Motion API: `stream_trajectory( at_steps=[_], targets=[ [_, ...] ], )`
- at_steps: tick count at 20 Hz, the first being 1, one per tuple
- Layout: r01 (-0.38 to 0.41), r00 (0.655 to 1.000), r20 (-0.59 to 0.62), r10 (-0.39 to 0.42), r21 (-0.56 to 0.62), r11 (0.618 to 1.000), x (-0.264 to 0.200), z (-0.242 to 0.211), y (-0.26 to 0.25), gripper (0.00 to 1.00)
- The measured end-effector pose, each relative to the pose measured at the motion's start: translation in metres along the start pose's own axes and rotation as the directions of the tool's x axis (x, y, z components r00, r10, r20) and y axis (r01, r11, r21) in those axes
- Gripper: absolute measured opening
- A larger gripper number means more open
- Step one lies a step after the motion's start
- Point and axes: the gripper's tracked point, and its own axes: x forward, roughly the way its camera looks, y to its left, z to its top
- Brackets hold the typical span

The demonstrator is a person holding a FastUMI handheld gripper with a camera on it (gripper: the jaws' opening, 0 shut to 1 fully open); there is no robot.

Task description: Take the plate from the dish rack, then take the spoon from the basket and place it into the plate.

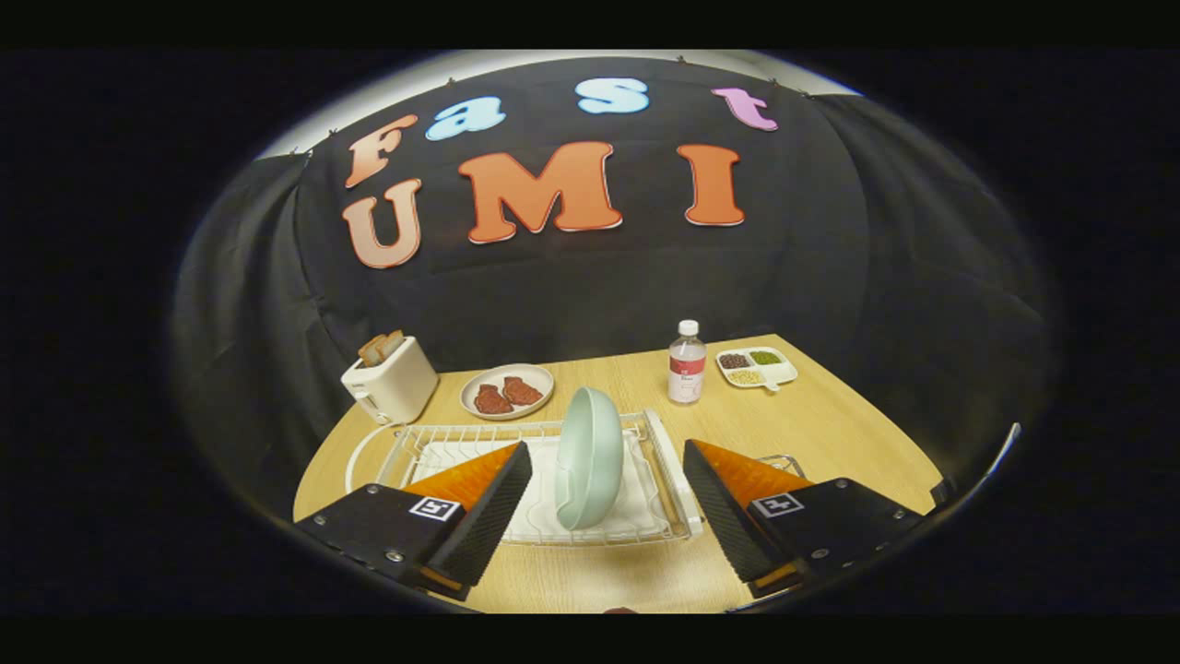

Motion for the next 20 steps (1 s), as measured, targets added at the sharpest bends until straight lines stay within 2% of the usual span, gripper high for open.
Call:
stream_trajectory(
  at_steps=[7, 12, 16, 17, 20],
  targets=[
    [0.015, 0.993, -0.118, -0.013, 0.011, 1.000, 0.054, -0.019, -0.003, 0.99],
    [0.019, 0.982, -0.188, -0.004, 0.076, 0.997, 0.078, -0.035, 0.006, 0.99],
    [0.037, 0.973, -0.230, -0.022, 0.060, 0.998, 0.090, -0.049, 0.005, 0.98],
    [0.043, 0.971, -0.239, -0.029, 0.053, 0.998, 0.093, -0.052, 0.005, 0.96],
    [0.053, 0.962, -0.273, -0.032, 0.070, 0.996, 0.097, -0.062, 0.009, 0.80]
  ],
)
